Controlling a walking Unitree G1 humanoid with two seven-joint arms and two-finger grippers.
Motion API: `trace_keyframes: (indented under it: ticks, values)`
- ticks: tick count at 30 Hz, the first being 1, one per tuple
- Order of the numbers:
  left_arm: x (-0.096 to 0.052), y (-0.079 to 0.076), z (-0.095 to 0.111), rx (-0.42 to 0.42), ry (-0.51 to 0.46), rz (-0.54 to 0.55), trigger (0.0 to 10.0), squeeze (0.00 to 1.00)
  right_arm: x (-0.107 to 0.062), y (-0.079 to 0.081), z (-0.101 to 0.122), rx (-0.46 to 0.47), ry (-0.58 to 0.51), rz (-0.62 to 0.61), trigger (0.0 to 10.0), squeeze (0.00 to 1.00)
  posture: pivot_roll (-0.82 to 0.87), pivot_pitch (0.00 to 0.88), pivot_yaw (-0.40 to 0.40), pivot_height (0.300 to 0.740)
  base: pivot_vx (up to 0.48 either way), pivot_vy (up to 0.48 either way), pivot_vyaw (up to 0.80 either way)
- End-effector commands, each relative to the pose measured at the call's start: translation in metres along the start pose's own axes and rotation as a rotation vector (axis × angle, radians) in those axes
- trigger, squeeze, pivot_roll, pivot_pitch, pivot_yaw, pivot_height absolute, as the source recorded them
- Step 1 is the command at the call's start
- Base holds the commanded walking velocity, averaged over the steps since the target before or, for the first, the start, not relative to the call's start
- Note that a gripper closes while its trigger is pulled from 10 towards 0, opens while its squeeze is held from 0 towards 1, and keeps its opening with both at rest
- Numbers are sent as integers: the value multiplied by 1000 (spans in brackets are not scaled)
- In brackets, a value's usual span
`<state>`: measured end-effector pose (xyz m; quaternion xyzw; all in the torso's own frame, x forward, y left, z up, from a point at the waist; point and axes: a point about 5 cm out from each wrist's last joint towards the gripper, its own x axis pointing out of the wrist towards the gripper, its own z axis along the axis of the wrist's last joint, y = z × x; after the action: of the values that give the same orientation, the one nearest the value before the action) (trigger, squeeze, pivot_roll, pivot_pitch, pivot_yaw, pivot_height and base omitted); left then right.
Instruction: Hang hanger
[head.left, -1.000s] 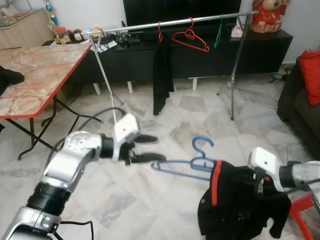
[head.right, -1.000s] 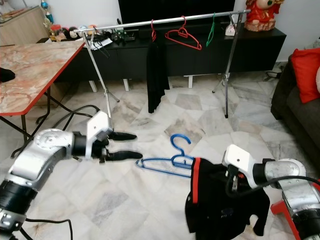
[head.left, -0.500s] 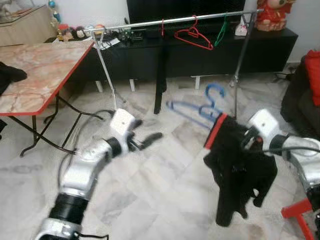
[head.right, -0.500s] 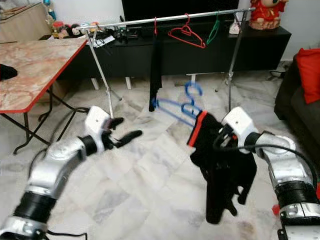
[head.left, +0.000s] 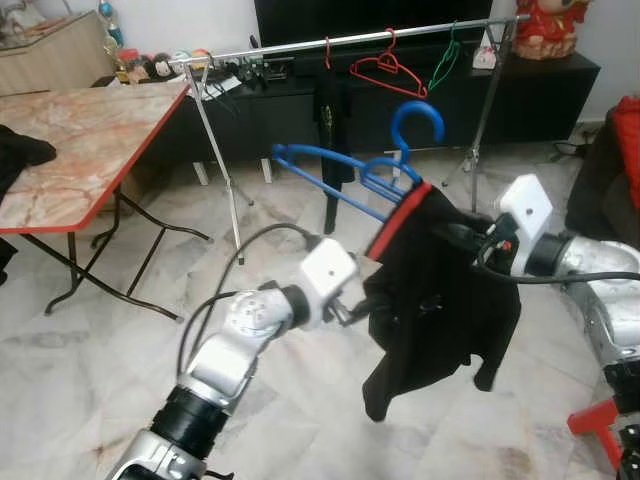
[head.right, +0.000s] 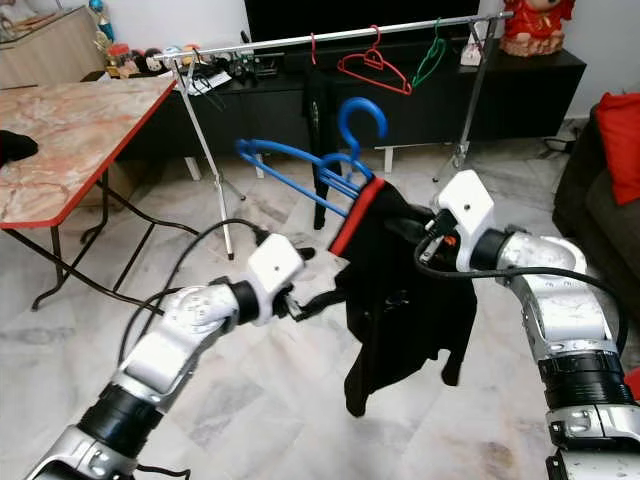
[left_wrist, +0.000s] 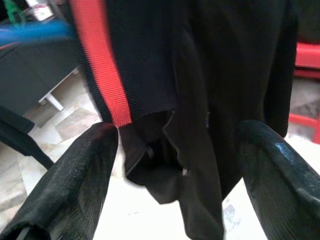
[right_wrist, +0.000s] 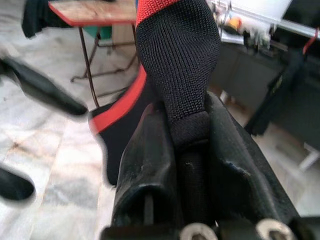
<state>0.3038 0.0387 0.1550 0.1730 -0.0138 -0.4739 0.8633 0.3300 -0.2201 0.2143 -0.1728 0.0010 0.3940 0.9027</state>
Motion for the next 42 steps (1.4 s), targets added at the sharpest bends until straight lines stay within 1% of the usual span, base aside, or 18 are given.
trace_keyframes:
  ticks: [1, 4, 7, 10, 14, 15, 18, 19, 21, 22, 23, 26, 29, 31, 33, 36, 41, 42]
  values:
    - [1, 1, -1, 20, 14, -8, 10000, 0, -3, -2, 7, -13, -19, -7, 0, 0, -127, 0, 117, 740, 0, 0, 0]
    - [1, 3, -1, 2, 0, 13, 10000, 0, -4, -2, 7, -21, -2, -23, 0, 0, -128, 0, 122, 740, 0, 0, 0]
    - [-4, 12, 2, -11, -24, 60, 10000, 0, -6, -4, -4, -20, 72, -66, 0, 0, -120, 0, 120, 740, 0, 0, 0]
    - [-11, 16, -2, 23, 10, 50, 10000, 0, -5, -5, -4, -6, 74, -81, 0, 0, -116, 0, 118, 740, 0, 0, 0]
    - [-23, 31, -3, 34, 18, 121, 10000, 0, -4, -5, 8, -26, 46, -72, 0, 0, -122, 0, 109, 740, 0, 0, 0]
    - [-28, 39, -3, 40, 15, 173, 10000, 0, -4, -4, 12, -34, 36, -57, 0, 0, -122, 0, 106, 740, 0, 0, 0]
    - [-37, 53, -7, 15, 11, 262, 10000, 0, -5, -3, 10, -51, 52, -42, 0, 0, -119, 0, 86, 740, 0, 0, 0]
    - [-37, 53, -7, 15, 11, 262, 10000, 0, -5, -3, 10, -51, 52, -42, 0, 0, -119, 0, 86, 740, 0, 0, 0]
    - [-48, 65, -13, 2, 23, 344, 10000, 0, -7, -5, 3, -54, 93, -56, 0, 0, -118, 0, 79, 740, 0, 0, 0]
    - [-58, 73, -21, -18, 31, 414, 10000, 0, -6, -7, -4, -53, 132, -77, 0, 0, -118, 0, 76, 740, 0, 0, 0]
    - [-62, 76, -26, -17, 45, 436, 10000, 0, -3, -7, -3, -47, 130, -82, 0, 0, -124, 0, 75, 740, 0, 0, 0]
    - [-67, 79, -32, -11, 66, 474, 10000, 0, 5, -4, 3, -33, 100, -79, 0, 0, -135, 0, 70, 740, 0, 0, 0]
    - [-64, 82, -20, -18, 9, 502, 10000, 0, 12, 2, 9, -40, 80, -46, 0, 0, -128, 0, 67, 740, 0, 0, 0]
    - [-61, 84, -12, -25, -35, 534, 10000, 0, 11, 3, 1, -28, 93, -41, 0, 0, -100, 0, 54, 740, 0, 0, 0]
    - [-63, 86, -13, -18, -31, 556, 10000, 0, 13, 3, -9, -32, 135, -44, 0, 0, -94, 0, 43, 740, 0, 0, 0]
    - [-68, 85, -17, -24, -28, 571, 10000, 0, 19, 11, -15, -61, 163, -15, 0, 0, -100, 0, 45, 740, 0, 0, 0]
    - [-65, 76, -18, -37, -24, 515, 10000, 0, 21, 17, -19, -48, 173, 0, 0, 0, -93, 0, 33, 740, 0, 0, 0]
    - [-62, 70, -15, -43, -25, 453, 10000, 0, 21, 19, -21, -44, 184, 14, 0, 0, -85, 0, 32, 740, 0, 0, 0]
